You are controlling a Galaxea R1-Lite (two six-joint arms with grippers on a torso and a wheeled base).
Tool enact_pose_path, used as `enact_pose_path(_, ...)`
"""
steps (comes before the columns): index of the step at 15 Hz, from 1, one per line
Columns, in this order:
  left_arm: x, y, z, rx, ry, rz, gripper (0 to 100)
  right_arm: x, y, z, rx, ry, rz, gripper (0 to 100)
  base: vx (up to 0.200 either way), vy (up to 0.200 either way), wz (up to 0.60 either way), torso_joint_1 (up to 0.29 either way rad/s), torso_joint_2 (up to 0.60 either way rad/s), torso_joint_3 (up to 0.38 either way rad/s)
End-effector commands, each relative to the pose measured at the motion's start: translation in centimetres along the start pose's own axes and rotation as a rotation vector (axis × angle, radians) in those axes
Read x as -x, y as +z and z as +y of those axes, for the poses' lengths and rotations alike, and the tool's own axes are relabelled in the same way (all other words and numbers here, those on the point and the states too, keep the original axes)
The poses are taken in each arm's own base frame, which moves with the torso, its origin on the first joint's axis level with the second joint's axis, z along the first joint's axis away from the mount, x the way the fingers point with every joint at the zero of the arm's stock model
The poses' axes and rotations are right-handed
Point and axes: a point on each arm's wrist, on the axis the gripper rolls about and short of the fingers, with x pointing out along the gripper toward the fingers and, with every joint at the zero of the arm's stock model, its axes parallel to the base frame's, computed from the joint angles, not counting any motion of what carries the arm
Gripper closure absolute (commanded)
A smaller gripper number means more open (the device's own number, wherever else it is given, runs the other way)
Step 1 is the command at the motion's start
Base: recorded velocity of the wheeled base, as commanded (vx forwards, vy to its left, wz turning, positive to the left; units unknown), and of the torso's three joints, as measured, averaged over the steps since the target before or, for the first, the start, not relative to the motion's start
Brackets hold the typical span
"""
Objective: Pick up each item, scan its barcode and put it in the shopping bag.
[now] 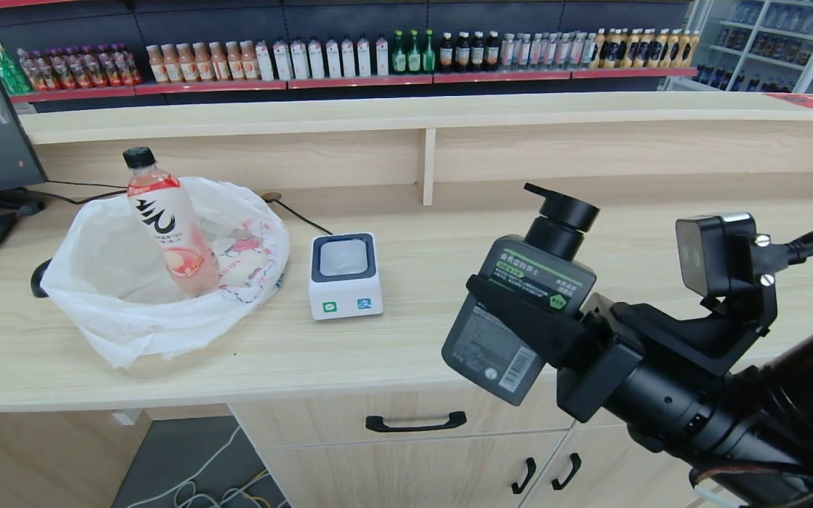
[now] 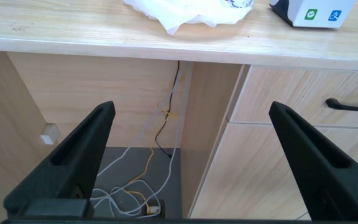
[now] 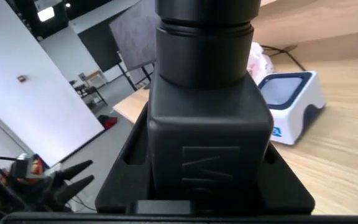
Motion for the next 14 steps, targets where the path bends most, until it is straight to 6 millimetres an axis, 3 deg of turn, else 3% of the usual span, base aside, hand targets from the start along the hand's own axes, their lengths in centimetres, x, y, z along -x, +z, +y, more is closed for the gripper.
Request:
enact_pose_path(1, 0.0, 0.0, 0.0, 0.001, 0.001, 0.0, 0, 0.4, -0.3, -1.3, 0.098, -0.084, 0.007, 100, 0.0, 0.0, 0.0, 0.0, 0.0, 0.0)
enact_pose_path(5, 0.0, 0.0, 0.0, 0.001, 0.001, 0.0, 0, 0.7, -0.1, -1.9, 0.259, -0.239, -0.028, 100, 0.0, 0.0, 0.0, 0.0, 0.0, 0.0)
enact_pose_path(8, 0.0, 0.0, 0.0, 0.001, 0.001, 0.0, 0, 2.0, 1.0, -5.0, 0.469, -0.392, -0.01, 100, 0.0, 0.0, 0.0, 0.0, 0.0, 0.0)
enact_pose_path(14, 0.0, 0.0, 0.0, 0.001, 0.001, 0.0, 0, 3.0, 1.3, -7.0, 0.517, -0.482, 0.008, 100, 0.0, 0.0, 0.0, 0.0, 0.0, 0.0)
